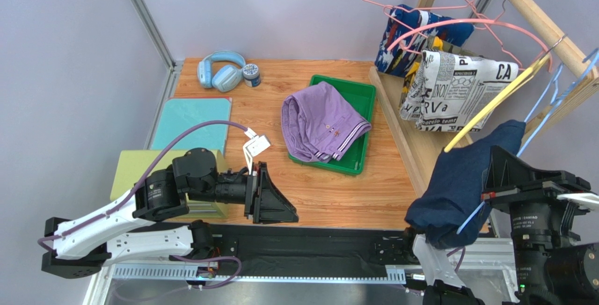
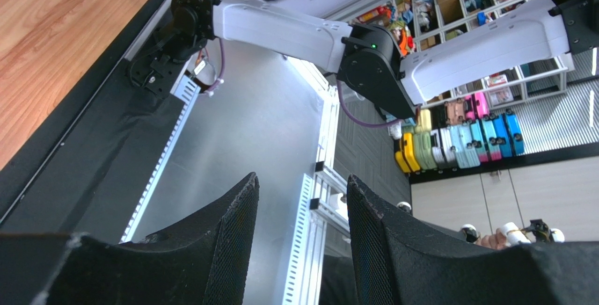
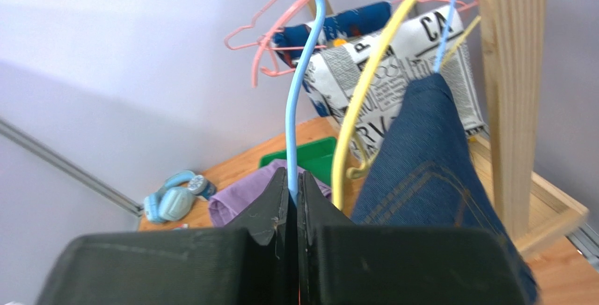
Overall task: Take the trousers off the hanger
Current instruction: Grab a hanger with trousers on it with the right arm
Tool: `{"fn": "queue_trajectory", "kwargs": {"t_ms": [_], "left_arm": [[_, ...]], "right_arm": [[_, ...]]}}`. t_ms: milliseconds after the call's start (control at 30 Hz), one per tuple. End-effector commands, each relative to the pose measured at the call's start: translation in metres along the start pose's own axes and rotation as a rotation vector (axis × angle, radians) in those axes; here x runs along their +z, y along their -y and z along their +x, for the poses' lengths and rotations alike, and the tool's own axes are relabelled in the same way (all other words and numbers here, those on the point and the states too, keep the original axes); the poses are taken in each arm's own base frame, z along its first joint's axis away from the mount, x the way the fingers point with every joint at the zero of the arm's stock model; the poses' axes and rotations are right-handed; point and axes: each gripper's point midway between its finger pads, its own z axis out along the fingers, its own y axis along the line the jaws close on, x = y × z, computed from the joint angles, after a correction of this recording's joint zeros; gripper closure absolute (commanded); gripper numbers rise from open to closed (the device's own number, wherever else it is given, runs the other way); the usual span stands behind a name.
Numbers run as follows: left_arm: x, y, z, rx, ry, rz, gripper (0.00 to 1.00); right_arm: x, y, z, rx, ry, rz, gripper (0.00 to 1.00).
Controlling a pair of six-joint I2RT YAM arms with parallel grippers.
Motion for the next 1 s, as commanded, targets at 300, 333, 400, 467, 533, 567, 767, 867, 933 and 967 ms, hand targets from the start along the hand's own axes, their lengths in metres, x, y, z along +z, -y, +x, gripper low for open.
{"fn": "queue_trajectory", "kwargs": {"t_ms": [300,333,400,467,533,567,767,867,933,967], "left_arm": [[-0.024,0.029,-0.005,0.055,0.049,0.112,0.44],[-0.025,0.031,-0.006,0.063,0.053,0.12,0.44],[-0.027,0.04,-0.011,0.081,0.07,0.155,0.44],[-0.029,0.05,-0.016,0.101,0.087,0.189,0.44],[-0.03,0.058,-0.023,0.12,0.117,0.211,0.43],[-0.029,0.058,-0.028,0.135,0.134,0.205,0.43],[-0.02,0.048,-0.057,0.154,0.252,0.108,0.41],[-0.017,0.047,-0.084,0.161,0.382,0.084,0.39],[-0.013,0.047,-0.097,0.158,0.446,0.08,0.38],[-0.007,0.047,-0.11,0.157,0.49,0.074,0.38]], "right_arm": [[-0.031,-0.083,0.058,0.053,-0.319,-0.427,1.0],[-0.03,-0.092,0.06,0.068,-0.357,-0.492,1.0],[-0.031,-0.098,0.059,0.075,-0.373,-0.545,1.0],[-0.028,-0.103,0.056,0.069,-0.398,-0.6,1.0],[-0.016,-0.105,0.059,0.086,-0.455,-0.621,1.0],[-0.008,-0.103,0.064,0.103,-0.493,-0.62,1.0],[0.039,-0.105,0.067,0.155,-0.626,-0.63,1.0],[0.054,-0.109,0.08,0.152,-0.727,-0.66,1.0],[0.057,-0.114,0.09,0.137,-0.782,-0.688,1.0],[0.056,-0.117,0.094,0.133,-0.803,-0.702,1.0]]}}
